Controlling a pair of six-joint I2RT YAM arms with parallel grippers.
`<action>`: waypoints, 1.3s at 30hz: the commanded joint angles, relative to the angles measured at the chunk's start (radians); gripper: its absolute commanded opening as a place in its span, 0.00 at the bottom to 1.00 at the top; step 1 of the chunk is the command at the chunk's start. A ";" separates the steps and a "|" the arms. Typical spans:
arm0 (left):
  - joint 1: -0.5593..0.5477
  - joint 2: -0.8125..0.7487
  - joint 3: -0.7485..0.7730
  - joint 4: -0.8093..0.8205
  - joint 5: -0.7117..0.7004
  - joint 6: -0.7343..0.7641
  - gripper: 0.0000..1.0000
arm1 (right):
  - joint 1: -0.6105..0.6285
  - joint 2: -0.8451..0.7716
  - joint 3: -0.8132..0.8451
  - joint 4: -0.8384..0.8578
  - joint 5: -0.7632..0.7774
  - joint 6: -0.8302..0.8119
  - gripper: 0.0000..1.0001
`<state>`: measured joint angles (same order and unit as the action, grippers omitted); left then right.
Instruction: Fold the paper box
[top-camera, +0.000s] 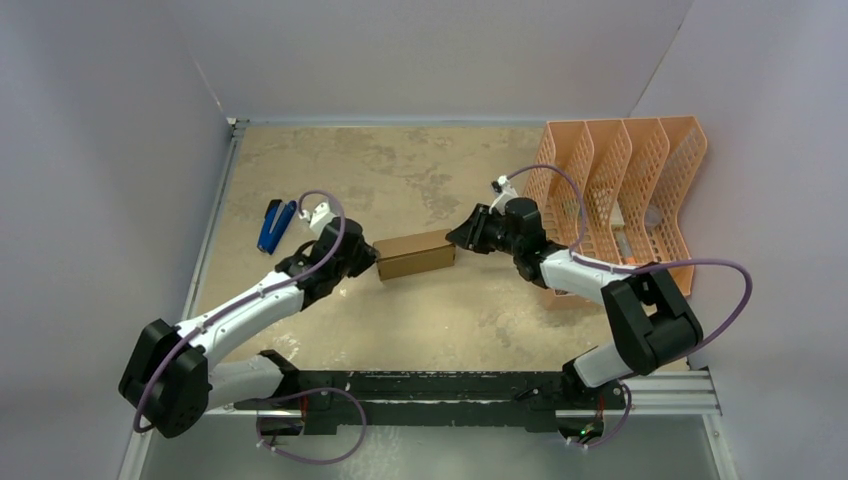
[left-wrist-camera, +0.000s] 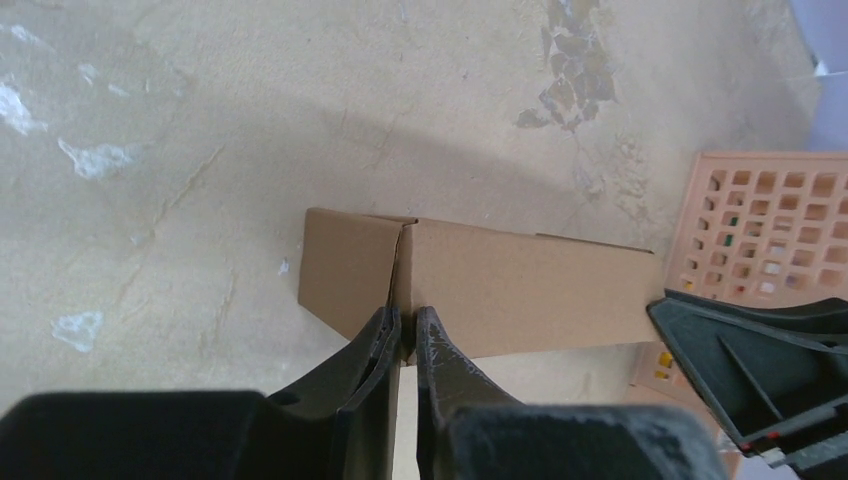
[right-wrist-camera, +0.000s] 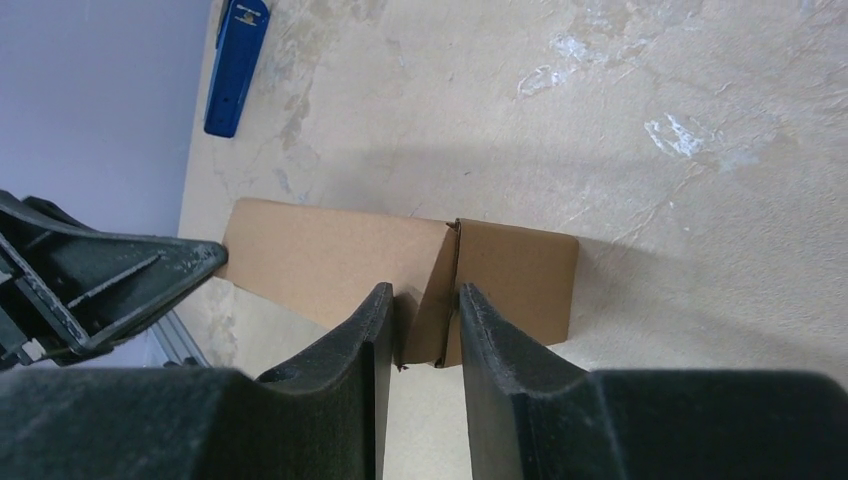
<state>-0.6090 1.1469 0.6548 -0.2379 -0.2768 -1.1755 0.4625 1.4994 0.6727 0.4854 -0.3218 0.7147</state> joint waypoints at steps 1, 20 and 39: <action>-0.002 0.077 0.035 -0.148 -0.038 0.167 0.11 | 0.007 0.014 -0.060 -0.146 0.036 -0.108 0.31; 0.007 0.006 -0.179 -0.015 -0.041 0.178 0.16 | 0.005 0.193 -0.128 -0.077 -0.019 -0.147 0.23; 0.215 0.096 -0.187 0.043 0.074 0.270 0.17 | -0.014 0.306 -0.066 -0.199 -0.066 -0.093 0.31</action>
<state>-0.4229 1.1503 0.4866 0.0780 -0.1371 -1.0225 0.4522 1.7145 0.6735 0.7753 -0.3973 0.6823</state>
